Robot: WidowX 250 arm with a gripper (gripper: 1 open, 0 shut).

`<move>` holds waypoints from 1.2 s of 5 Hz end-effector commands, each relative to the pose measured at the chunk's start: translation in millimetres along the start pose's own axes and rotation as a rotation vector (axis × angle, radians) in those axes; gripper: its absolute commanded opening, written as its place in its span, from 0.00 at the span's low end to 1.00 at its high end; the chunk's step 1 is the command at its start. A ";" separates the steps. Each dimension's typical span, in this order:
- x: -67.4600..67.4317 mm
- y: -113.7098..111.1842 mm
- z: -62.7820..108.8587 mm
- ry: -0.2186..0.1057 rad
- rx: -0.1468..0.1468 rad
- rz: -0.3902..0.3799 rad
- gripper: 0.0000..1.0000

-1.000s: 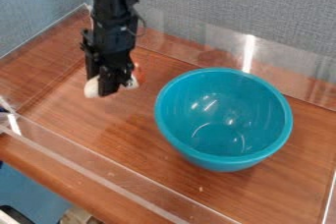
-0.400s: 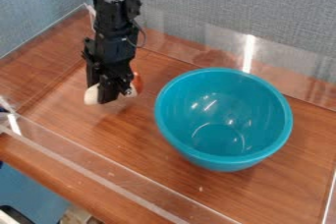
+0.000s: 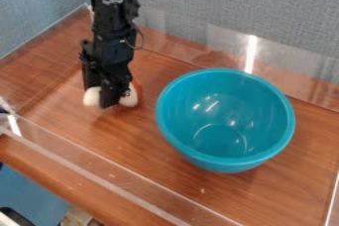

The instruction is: Remove the mushroom from inside the blue bowl and put it on the table

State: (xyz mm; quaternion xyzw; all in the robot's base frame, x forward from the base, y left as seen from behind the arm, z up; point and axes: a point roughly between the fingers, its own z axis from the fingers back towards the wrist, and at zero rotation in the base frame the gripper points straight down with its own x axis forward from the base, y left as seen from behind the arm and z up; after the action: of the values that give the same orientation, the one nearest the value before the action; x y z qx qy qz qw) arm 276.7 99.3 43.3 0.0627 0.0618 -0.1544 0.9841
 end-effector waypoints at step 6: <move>-15.5 11.1 24.9 -0.069 0.000 0.066 1.00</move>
State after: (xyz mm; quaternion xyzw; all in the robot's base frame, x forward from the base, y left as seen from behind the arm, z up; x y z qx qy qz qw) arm 264.0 106.7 54.2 0.0459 0.0528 -0.1280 0.9893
